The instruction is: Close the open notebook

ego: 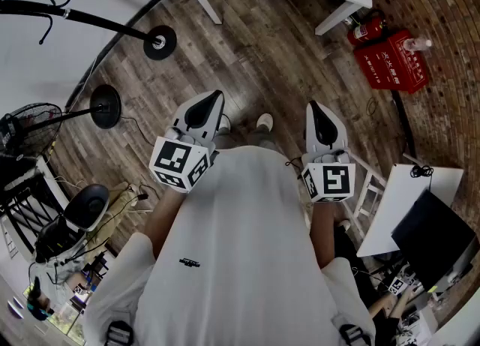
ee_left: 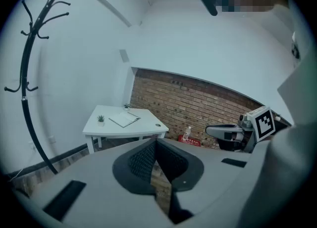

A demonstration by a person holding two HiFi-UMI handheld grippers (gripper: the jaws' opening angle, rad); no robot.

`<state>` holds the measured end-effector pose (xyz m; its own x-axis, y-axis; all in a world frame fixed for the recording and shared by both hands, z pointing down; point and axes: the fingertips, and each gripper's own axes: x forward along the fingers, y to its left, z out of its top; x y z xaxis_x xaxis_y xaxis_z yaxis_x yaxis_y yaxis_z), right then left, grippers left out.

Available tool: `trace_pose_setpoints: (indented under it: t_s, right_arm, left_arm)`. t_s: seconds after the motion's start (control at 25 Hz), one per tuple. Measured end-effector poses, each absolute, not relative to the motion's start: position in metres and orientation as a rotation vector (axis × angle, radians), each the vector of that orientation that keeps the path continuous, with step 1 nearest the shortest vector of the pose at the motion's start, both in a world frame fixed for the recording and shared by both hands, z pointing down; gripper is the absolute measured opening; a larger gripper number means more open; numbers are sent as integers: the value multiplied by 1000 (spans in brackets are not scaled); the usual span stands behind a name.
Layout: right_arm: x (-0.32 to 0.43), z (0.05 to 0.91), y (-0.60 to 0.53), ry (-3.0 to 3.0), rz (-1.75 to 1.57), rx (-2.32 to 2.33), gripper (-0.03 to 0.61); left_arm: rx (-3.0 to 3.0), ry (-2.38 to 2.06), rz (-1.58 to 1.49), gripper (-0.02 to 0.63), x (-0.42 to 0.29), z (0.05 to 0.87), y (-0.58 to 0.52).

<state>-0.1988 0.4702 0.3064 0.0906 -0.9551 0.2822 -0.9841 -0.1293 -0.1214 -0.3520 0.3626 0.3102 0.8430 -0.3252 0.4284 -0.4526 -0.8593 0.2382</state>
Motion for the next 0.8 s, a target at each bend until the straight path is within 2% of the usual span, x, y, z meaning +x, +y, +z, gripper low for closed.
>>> trace_pose_setpoints:
  t_s: [0.28,0.68,0.8]
  right_arm:
    - [-198,290,483,-1928,411,2292,8]
    - [-150,269,503,-1862,273,2385,8]
    - [-136,262,514,-1878,223,2378,25]
  left_arm:
    - [2709,-587,500,9,-357,303,356]
    - [2760,-634,469,9,-320,281,371]
    - [2767,-652,458,9,-306,279,380]
